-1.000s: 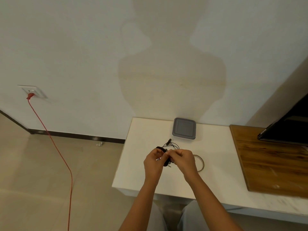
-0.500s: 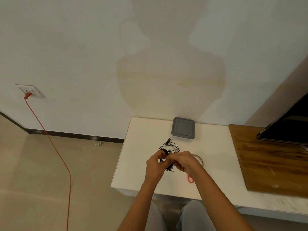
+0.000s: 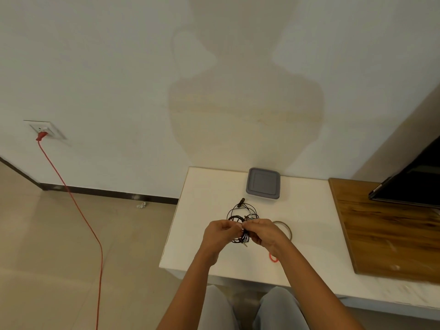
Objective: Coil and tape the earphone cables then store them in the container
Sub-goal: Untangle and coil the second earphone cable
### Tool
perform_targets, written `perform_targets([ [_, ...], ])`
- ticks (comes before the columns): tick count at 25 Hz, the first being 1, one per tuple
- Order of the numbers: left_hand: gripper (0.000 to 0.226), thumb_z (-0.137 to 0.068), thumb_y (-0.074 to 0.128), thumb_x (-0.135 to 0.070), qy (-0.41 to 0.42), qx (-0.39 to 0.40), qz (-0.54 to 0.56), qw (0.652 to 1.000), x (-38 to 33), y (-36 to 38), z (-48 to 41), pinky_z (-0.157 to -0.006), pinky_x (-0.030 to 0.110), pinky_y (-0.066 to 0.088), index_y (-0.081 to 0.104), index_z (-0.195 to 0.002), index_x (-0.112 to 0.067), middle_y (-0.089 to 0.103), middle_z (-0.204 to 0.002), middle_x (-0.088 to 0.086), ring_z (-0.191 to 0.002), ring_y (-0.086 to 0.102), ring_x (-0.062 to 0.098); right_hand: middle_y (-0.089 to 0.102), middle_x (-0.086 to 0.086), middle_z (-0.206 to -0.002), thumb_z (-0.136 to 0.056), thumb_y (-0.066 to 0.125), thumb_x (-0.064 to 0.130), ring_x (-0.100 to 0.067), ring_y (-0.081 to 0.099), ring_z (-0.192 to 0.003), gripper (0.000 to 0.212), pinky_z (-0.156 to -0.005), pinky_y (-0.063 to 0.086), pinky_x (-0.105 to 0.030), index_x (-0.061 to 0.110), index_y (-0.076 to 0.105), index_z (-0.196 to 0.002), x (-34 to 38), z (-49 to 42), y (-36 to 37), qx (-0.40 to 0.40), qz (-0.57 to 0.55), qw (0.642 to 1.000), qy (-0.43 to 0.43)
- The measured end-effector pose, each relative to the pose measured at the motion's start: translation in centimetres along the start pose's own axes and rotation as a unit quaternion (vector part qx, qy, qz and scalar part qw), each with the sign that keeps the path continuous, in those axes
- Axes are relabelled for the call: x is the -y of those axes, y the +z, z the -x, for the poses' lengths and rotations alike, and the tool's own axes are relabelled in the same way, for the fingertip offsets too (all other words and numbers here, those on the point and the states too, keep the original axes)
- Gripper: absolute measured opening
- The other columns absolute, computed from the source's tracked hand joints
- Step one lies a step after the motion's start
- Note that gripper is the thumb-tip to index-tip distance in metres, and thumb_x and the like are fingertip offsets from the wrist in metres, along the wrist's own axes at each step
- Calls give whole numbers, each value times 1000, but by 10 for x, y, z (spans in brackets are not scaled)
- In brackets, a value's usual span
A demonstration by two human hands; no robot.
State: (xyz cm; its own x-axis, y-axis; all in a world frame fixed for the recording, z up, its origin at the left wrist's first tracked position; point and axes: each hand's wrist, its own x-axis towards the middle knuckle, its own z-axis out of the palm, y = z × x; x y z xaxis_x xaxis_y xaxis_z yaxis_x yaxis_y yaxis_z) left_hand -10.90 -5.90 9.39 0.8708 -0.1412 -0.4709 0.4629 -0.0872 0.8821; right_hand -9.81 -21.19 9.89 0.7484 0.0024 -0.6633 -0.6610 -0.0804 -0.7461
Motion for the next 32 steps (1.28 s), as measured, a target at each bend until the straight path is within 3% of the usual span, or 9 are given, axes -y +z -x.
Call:
perform_targets([
  [6,18,-87,62,-19,-14,-10,67,998,0,9,3,-91,33,56,74,-89,-5,76,-91,13,-97,71,27,61,-5,-59,-81,72,15,-7,46,-43,16,-46,36,-17,0,74,-85,-5,3,4,-64,-2,997,-49],
  [9,35,-100,45,-26,-37,-15,160,986,-3,16,11,-87,25,53,72,-100,-4,76,-97,10,-96,72,19,72,-9,-75,-78,75,9,-13,65,-57,4,-56,52,-20,8,76,-82,-11,4,6,-122,-36,989,-80],
  [11,41,-102,34,-28,-54,-28,198,978,-4,18,13,-89,25,50,69,-102,-5,75,-97,9,-97,70,18,74,-10,-84,-77,75,6,-19,71,-72,11,-66,58,-23,8,75,-88,-14,5,8,-126,-43,985,-111],
  [15,54,-103,27,-36,-75,-48,256,963,-7,18,12,-91,28,47,69,-96,-3,75,-83,12,-92,69,21,75,3,-81,-68,83,10,-9,72,-78,25,-73,55,-18,20,75,-89,-14,11,13,-101,31,978,-179],
  [18,58,-104,24,-37,-78,-55,261,960,-5,19,11,-97,31,44,69,-97,-2,74,-82,12,-91,68,22,76,4,-81,-72,81,20,-9,72,-77,17,-74,56,-20,24,76,-87,-16,8,14,-120,41,971,-203],
  [21,51,-104,29,-36,-71,-66,233,968,-4,16,8,-93,30,49,70,-97,-6,74,-98,11,-96,69,21,75,-5,-83,-83,71,15,-20,72,-79,8,-73,58,-25,15,77,-88,-17,3,13,-98,-36,982,-156],
  [26,24,-90,65,-22,-31,-57,172,983,6,12,3,-89,35,56,71,-97,0,74,-96,18,-94,72,28,66,-7,-72,-81,73,10,-12,55,-62,7,-59,47,-18,7,76,-86,-11,0,7,-8,-136,990,-29],
  [29,23,-87,68,-15,-55,-40,190,979,9,9,1,-87,30,57,69,-102,3,74,-98,19,-94,72,27,63,-2,-65,-78,75,8,-7,52,-54,5,-52,44,-15,8,72,-83,-11,-5,4,-1,-149,989,19],
  [32,15,-88,64,-7,-83,-24,221,971,9,5,2,-77,23,58,68,-100,1,74,-98,18,-91,73,24,60,-3,-62,-72,81,8,-8,52,-48,23,-47,42,-17,11,58,-76,-15,-11,6,-6,-146,989,39],
])
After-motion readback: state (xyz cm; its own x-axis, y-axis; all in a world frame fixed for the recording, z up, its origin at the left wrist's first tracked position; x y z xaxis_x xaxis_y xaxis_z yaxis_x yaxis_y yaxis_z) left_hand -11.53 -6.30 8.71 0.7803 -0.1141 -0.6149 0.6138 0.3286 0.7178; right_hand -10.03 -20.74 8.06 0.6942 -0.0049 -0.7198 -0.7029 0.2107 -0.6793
